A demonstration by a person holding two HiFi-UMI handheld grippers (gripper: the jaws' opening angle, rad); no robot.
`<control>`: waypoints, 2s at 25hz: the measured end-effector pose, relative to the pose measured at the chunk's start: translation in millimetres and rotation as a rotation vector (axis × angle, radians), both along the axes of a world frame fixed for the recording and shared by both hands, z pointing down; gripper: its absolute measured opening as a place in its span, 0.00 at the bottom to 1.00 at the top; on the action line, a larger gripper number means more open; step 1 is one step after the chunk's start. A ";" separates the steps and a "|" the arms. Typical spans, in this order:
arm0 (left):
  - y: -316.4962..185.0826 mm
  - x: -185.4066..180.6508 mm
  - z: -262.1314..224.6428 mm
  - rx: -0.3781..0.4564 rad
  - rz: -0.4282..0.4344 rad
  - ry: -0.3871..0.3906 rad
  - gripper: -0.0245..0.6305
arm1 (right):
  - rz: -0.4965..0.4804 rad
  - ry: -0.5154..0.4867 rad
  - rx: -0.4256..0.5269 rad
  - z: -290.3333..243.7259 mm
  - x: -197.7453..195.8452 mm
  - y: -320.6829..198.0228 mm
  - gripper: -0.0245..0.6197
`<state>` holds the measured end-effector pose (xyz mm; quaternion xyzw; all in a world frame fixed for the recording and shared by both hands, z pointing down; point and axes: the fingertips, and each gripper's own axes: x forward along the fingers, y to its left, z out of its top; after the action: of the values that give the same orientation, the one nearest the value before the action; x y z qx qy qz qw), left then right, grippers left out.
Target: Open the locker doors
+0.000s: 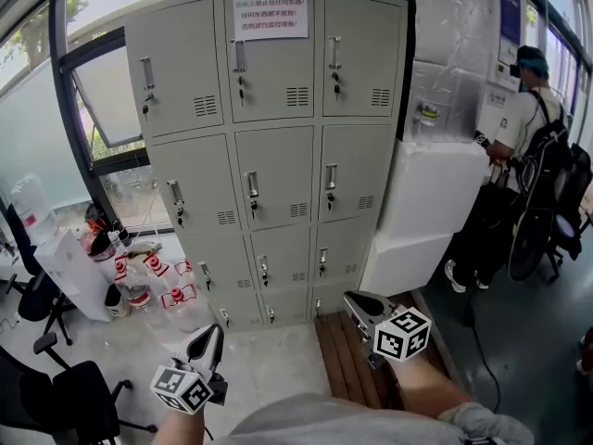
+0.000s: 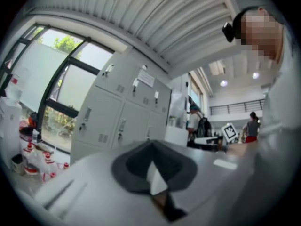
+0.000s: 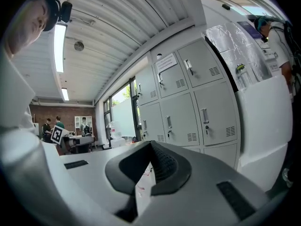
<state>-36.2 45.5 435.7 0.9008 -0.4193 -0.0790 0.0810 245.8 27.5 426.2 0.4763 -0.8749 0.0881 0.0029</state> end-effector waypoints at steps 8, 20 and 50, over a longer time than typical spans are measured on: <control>1.0 21.3 6.2 -0.010 -0.014 0.000 0.04 | -0.063 -0.018 -0.001 -0.2 6.9 -5.4 0.05; -76.3 -67.9 43.4 -0.055 -0.048 0.028 0.04 | -0.180 -0.019 -0.011 23.2 -101.0 -105.1 0.05; -453.4 -233.1 -159.2 0.261 0.090 -0.029 0.04 | -0.149 0.048 0.319 -191.0 -345.8 -433.4 0.05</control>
<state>-269.3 -407.9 276.5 0.9227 -0.3656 -0.1159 -0.0394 -100.0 -405.9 235.1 0.4067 -0.9102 -0.0634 -0.0454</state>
